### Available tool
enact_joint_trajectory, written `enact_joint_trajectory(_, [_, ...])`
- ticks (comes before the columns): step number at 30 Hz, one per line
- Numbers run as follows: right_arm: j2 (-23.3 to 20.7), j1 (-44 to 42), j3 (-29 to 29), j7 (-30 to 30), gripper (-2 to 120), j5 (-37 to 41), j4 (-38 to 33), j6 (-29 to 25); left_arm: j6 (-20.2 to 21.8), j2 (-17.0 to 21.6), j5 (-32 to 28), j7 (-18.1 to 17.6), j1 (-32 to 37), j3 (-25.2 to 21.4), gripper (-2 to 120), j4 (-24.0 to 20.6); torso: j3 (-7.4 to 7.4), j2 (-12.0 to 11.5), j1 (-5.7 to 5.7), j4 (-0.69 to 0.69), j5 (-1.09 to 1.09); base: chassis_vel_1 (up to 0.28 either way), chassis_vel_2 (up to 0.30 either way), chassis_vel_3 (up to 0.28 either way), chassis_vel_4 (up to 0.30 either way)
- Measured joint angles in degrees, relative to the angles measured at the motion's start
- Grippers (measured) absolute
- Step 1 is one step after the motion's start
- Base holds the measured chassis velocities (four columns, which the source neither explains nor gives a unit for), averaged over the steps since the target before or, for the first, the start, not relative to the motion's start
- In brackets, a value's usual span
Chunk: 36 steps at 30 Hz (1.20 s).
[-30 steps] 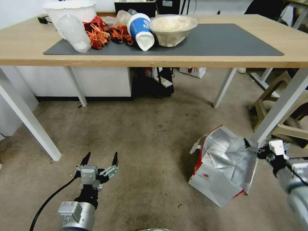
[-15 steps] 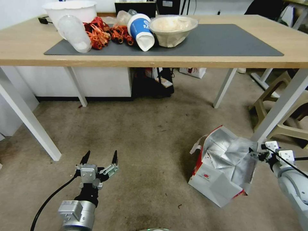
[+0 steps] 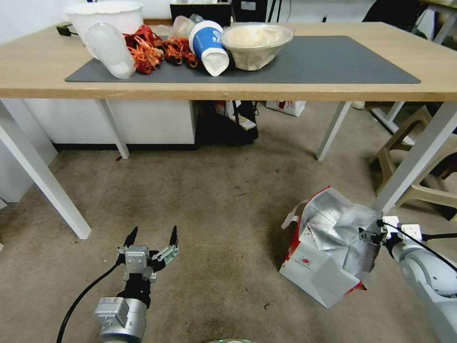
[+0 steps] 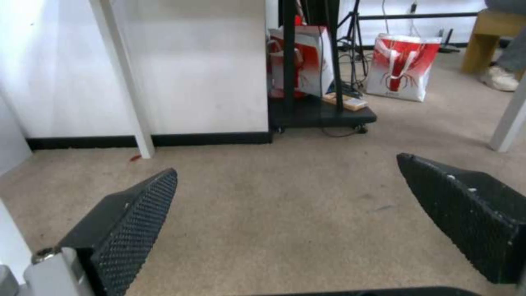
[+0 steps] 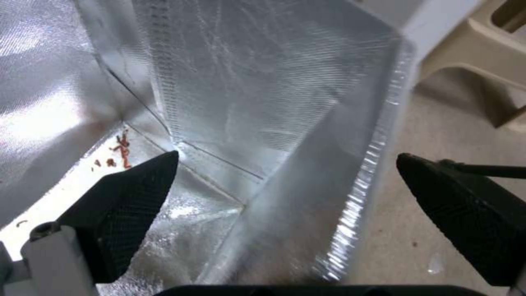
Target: Pick up the food delivery bag from the floor and place it on the table.
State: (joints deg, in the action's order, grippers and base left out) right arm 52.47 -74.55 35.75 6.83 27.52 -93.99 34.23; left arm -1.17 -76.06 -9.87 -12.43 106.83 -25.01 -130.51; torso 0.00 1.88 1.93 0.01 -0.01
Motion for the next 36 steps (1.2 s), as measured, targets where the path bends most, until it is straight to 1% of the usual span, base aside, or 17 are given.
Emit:
enact_joint_trajectory(4, [0.53, 1.17, -0.76, 0.44, 99, -0.20, 1.12, 0.03, -0.04, 0.13, -0.10, -0.22, -0.03, -0.36, 100, 0.00, 0.00, 0.00, 0.00, 0.00, 0.01, 0.000, 0.000, 0.000, 0.000])
enact_joint_trajectory(5, [0.71, 1.39, -0.79, 0.66, 94, -0.15, 1.41, 0.09, -0.05, 0.08, -0.11, -0.28, 0.00, -0.38, 100, 0.00, 0.00, 0.01, 0.00, 0.00, 0.01, 0.000, 0.000, 0.000, 0.000])
enact_joint_trajectory(8, [0.74, 1.40, -0.79, 0.67, 91, -0.13, 1.53, 0.10, -0.07, 0.03, -0.11, -0.32, 0.03, -0.38, 100, 0.02, 0.00, 0.01, 0.00, 0.00, 0.00, 0.000, 0.000, 0.000, 0.000])
enact_joint_trajectory(11, [0.69, 1.17, -0.71, 0.55, 77, 0.28, 1.89, -0.32, -0.34, -0.02, -0.11, -0.35, 0.09, -0.38, 100, 0.30, 0.00, 0.02, 0.00, -0.01, 0.01, 0.000, 0.000, 0.000, 0.000])
enact_joint_trajectory(12, [0.69, 1.17, -0.71, 0.55, 77, 0.28, 1.89, -0.32, -0.34, -0.02, -0.11, -0.35, 0.09, -0.38, 100, 0.30, 0.00, 0.02, 0.00, -0.01, 0.01, 0.000, 0.000, 0.000, 0.000])
enact_joint_trajectory(15, [0.44, 0.97, -0.63, 0.25, 63, 0.63, 1.96, -1.07, -0.59, 0.02, -0.11, -0.36, 0.10, -0.42, 100, 0.38, 0.00, 0.02, 0.00, -0.01, 0.01, 0.000, 0.000, 0.000, 0.000])
enact_joint_trajectory(16, [0.44, 0.97, -0.63, 0.25, 63, 0.63, 1.96, -1.07, -0.59, 0.02, -0.11, -0.36, 0.10, -0.42, 100, 0.38, 0.00, 0.02, 0.00, -0.01, 0.01, 0.000, 0.000, 0.000, 0.000])
enact_joint_trajectory(18, [0.01, 0.84, -0.64, -0.01, 49, 0.61, 2.26, -2.34, -0.83, 0.05, -0.35, -0.51, 0.14, -0.47, 100, 0.39, 0.00, 0.02, 0.00, -0.01, 0.00, 0.000, 0.000, 0.000, 0.000])
enact_joint_trajectory(19, [0.01, 0.84, -0.64, -0.01, 49, 0.61, 2.26, -2.34, -0.83, 0.05, -0.35, -0.51, 0.14, -0.47, 100, 0.39, 0.00, 0.02, 0.00, -0.01, 0.00, 0.000, 0.000, 0.000, 0.000])
enact_joint_trajectory(22, [-0.34, 0.83, -0.69, -0.32, 36, 0.63, 2.68, -2.80, -0.86, 0.08, -0.56, -0.55, 0.27, -0.58, 100, 0.37, 0.00, 0.02, 0.00, -0.01, 0.00, 0.000, 0.000, 0.000, 0.000])
enact_joint_trajectory(23, [-0.34, 0.83, -0.69, -0.32, 36, 0.63, 2.68, -2.80, -0.86, 0.08, -0.56, -0.55, 0.27, -0.58, 100, 0.37, 0.00, 0.02, 0.00, -0.01, 0.00, 0.000, 0.000, 0.000, 0.000])
enact_joint_trajectory(26, [-0.56, 0.73, -0.47, -1.87, 20, 0.39, 2.98, -3.49, -0.93, 0.20, -0.60, -0.55, 0.44, -0.63, 100, 0.23, 0.00, 0.02, 0.00, 0.00, 0.01, 0.000, 0.000, 0.000, 0.000])
enact_joint_trajectory(27, [-0.56, 0.73, -0.47, -1.87, 20, 0.39, 2.98, -3.49, -0.93, 0.20, -0.60, -0.55, 0.44, -0.63, 100, 0.23, 0.00, 0.02, 0.00, 0.00, 0.01, 0.000, 0.000, 0.000, 0.000])
enact_joint_trajectory(30, [-0.84, 0.27, -0.17, -3.76, 10, -0.04, 2.97, -5.37, -1.05, 0.22, -0.59, -0.55, 0.48, -0.63, 100, 0.23, 0.00, 0.02, 0.01, -0.01, 0.01, 0.000, 0.000, 0.000, 0.000])
enact_joint_trajectory(32, [-1.20, -0.14, 0.12, -6.35, 0, -0.46, 3.06, -8.41, -1.11, 0.18, -0.54, -0.58, 0.50, -0.63, 100, 0.27, 0.00, 0.03, 0.01, -0.01, 0.01, 0.000, 0.000, 0.000, 0.000])
enact_joint_trajectory(35, [-1.56, -0.28, 0.57, -9.35, 0, -1.15, 3.34, -11.06, -1.11, 0.18, -0.53, -0.74, 0.59, -0.70, 100, 0.26, 0.00, 0.03, 0.01, -0.01, 0.01, 0.000, 0.000, 0.000, 0.000])
enact_joint_trajectory(36, [-1.86, -0.35, 0.91, -11.93, 0, -1.46, 3.61, -13.07, -1.10, 0.24, -0.56, -0.84, 0.62, -0.88, 100, 0.22, 0.00, 0.03, 0.00, 0.00, 0.01, 0.000, 0.000, 0.000, 0.000])
